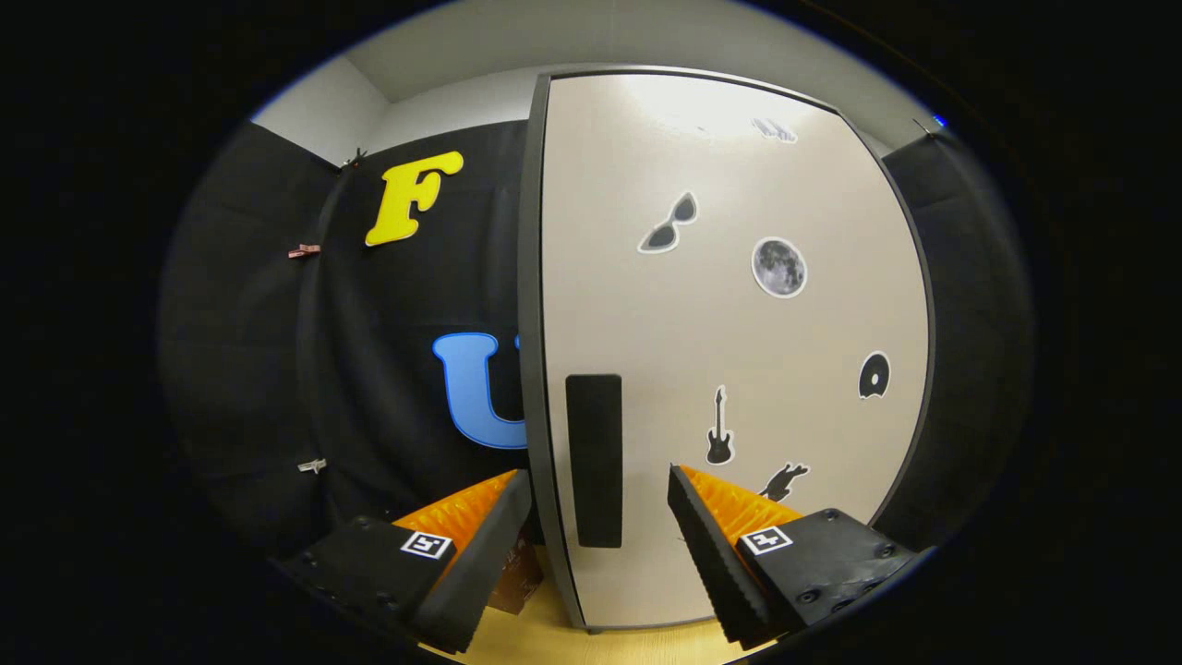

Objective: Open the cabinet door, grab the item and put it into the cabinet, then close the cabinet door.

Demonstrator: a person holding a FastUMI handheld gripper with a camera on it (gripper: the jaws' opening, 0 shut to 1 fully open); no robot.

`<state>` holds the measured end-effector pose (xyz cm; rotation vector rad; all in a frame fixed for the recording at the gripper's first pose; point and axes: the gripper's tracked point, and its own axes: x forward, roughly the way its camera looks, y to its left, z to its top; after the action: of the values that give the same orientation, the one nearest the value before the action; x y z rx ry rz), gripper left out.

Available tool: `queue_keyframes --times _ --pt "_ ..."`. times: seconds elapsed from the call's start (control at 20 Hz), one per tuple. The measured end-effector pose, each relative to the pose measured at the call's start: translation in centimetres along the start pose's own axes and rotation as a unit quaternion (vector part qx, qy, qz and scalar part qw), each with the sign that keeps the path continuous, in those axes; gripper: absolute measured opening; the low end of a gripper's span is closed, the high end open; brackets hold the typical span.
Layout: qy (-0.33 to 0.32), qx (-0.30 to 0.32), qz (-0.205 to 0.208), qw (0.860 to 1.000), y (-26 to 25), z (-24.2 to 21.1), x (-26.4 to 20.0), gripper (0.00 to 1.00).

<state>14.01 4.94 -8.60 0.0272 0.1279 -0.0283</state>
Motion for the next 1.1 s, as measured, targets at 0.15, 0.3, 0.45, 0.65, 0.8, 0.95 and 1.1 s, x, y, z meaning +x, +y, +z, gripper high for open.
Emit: queue_keyframes --times 0.15,0.3,0.45,0.65,0.8,0.95,1.1 --pt "-0.009 -0.007 -0.014 1.000 -0.3 -0.1 1.2 0.97" --pt "-0.013 -0.001 -0.022 1.000 -0.5 -0.2 2.3 0.96" --pt "-0.004 0.004 -0.034 0.999 -0.8 -0.6 2.9 0.70" --pt "0.002 -0.014 -0.036 0.999 -0.1 -1.0 3.2 0.48" --pt "0.001 -0.028 -0.049 0.998 -0.1 -1.1 3.3 0.33" --pt "0.008 -0.031 -0.059 0.998 -0.3 -1.2 3.2 0.20" --pt "0.021 -0.037 -0.050 0.998 -0.3 -1.4 2.7 0.15"
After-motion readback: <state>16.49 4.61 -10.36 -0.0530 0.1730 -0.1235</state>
